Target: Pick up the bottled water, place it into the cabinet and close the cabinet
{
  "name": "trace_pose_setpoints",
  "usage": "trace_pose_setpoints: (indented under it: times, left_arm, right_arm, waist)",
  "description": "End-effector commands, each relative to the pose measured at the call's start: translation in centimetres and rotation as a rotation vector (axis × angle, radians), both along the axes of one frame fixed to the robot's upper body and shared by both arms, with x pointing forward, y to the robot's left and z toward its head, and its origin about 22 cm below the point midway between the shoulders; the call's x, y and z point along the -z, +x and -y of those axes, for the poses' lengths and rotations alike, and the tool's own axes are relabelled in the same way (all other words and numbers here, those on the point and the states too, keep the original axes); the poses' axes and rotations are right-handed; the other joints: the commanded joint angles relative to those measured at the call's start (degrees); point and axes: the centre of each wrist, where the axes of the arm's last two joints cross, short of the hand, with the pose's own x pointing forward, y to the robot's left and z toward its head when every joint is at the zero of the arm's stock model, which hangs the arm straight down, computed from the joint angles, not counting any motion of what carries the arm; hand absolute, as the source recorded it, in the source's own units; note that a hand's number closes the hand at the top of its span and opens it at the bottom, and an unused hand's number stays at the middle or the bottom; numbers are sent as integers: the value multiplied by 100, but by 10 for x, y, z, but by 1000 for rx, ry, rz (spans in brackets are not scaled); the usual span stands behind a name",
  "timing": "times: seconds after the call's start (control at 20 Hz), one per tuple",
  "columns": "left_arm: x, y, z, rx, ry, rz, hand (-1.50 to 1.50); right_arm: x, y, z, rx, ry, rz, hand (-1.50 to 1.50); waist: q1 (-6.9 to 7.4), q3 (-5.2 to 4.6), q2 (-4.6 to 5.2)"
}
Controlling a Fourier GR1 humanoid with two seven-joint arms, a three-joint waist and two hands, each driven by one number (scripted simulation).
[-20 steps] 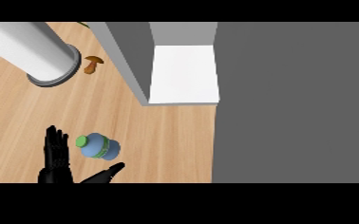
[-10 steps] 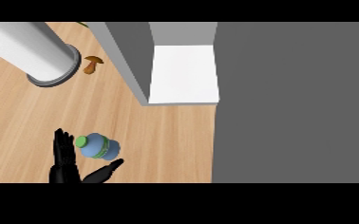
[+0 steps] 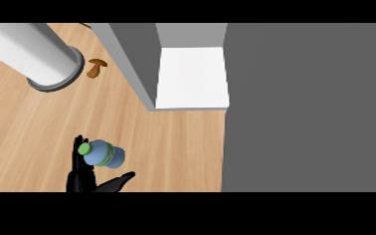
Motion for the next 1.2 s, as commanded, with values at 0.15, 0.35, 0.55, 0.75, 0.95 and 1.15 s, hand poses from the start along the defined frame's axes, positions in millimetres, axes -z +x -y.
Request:
trace_pose_setpoints:
  times: [0.15, 0.35, 0.55, 0.75, 0.95, 1.15]
  left_arm:
    - [23, 6, 1, -51, -60, 78, 150]
    - [22, 29, 8, -79, -112, 80, 150]
    - [22, 27, 12, -63, -155, 130, 150]
    - [16, 42, 21, 73, -192, 131, 150]
    - [24, 27, 27, 271, -232, 111, 150]
    - [17, 43, 35, 325, -223, 160, 150]
  right_arm:
    - [-24, -4, 4, 27, -6, 38, -150]
    - [-33, -10, 4, -5, -13, 46, -150]
    - [-31, -11, 4, -14, -15, 43, -150]
    - [-14, -3, 2, -4, -8, 28, -150]
    - [-14, -1, -2, -9, -7, 53, -150]
    - [-15, -3, 5, -15, -30, 50, -150]
  waist:
    - [18, 1, 7]
    - [-33, -2, 6]
    - [-45, 0, -7]
    - [-34, 1, 11]
    - [-80, -8, 21]
    - [-55, 0, 9]
